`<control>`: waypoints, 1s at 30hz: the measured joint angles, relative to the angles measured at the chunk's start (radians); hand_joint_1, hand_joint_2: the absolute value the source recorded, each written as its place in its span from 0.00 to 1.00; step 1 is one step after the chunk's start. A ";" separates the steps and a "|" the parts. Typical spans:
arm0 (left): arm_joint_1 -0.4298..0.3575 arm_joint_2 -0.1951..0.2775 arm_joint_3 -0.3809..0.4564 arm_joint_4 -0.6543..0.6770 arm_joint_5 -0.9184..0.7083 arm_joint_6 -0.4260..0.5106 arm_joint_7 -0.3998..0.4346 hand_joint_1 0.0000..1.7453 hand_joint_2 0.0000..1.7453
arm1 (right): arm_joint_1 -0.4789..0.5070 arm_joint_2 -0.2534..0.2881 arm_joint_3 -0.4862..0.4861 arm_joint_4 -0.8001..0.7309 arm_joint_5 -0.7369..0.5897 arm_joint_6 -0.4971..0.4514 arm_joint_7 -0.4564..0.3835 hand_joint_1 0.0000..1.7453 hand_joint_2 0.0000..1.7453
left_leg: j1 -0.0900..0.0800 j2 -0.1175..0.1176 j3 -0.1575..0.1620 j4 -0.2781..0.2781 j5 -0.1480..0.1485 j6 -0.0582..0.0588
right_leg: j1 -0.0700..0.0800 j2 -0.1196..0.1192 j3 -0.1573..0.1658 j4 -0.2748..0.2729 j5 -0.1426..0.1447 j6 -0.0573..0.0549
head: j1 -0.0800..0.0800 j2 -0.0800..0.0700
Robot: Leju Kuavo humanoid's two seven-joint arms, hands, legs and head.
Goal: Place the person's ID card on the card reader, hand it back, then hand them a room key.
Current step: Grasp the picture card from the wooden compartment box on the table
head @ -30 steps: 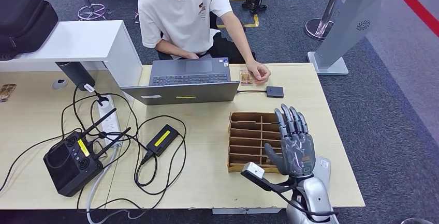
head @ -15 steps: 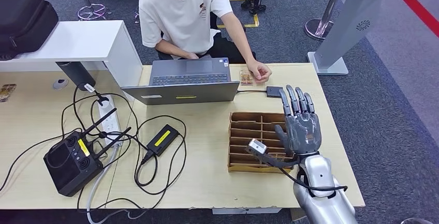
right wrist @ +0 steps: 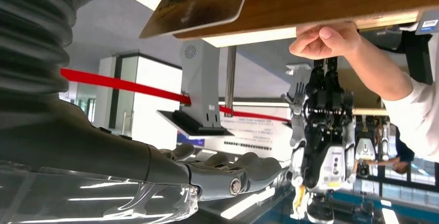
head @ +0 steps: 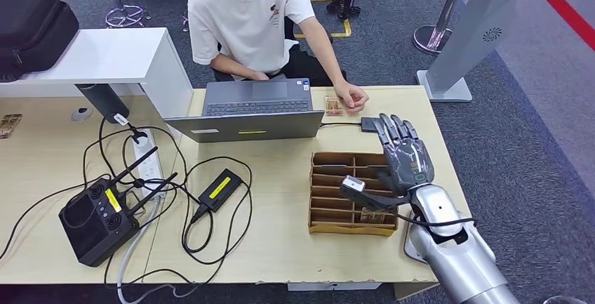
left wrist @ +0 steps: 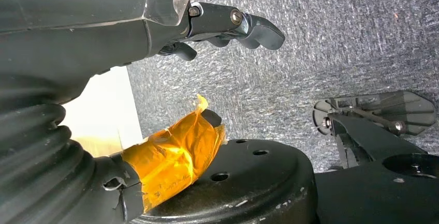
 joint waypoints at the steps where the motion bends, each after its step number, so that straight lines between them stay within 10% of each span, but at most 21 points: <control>1: 0.000 0.000 0.000 0.000 0.002 0.000 0.000 0.00 1.00 | -0.009 -0.005 0.007 0.002 -0.010 0.009 -0.001 0.00 1.00 | 0.000 0.000 0.000 0.000 0.000 0.000 | 0.000 0.000 0.000 0.000 0.000 0.000 | 0.000 0.000; 12: 0.000 0.000 0.000 0.000 0.009 0.002 0.000 0.00 1.00 | -0.040 -0.012 0.072 0.004 -0.044 0.014 0.000 0.04 1.00 | 0.000 0.000 0.000 0.000 0.000 0.000 | 0.000 0.000 0.000 0.000 0.000 0.000 | 0.000 0.000; 16: 0.000 0.000 0.000 0.000 0.009 0.002 0.000 0.00 1.00 | -0.041 -0.012 0.081 0.004 -0.050 0.011 0.000 1.00 1.00 | 0.000 0.000 0.000 0.000 0.000 0.000 | 0.000 0.000 0.000 0.000 0.000 0.000 | 0.000 0.000; 30: 0.000 0.000 0.000 0.000 0.012 0.003 0.002 0.00 1.00 | -0.041 -0.015 0.107 0.004 -0.082 -0.003 -0.012 1.00 1.00 | 0.000 0.000 0.000 0.000 0.000 0.000 | 0.000 0.000 0.000 0.000 0.000 0.000 | 0.000 0.000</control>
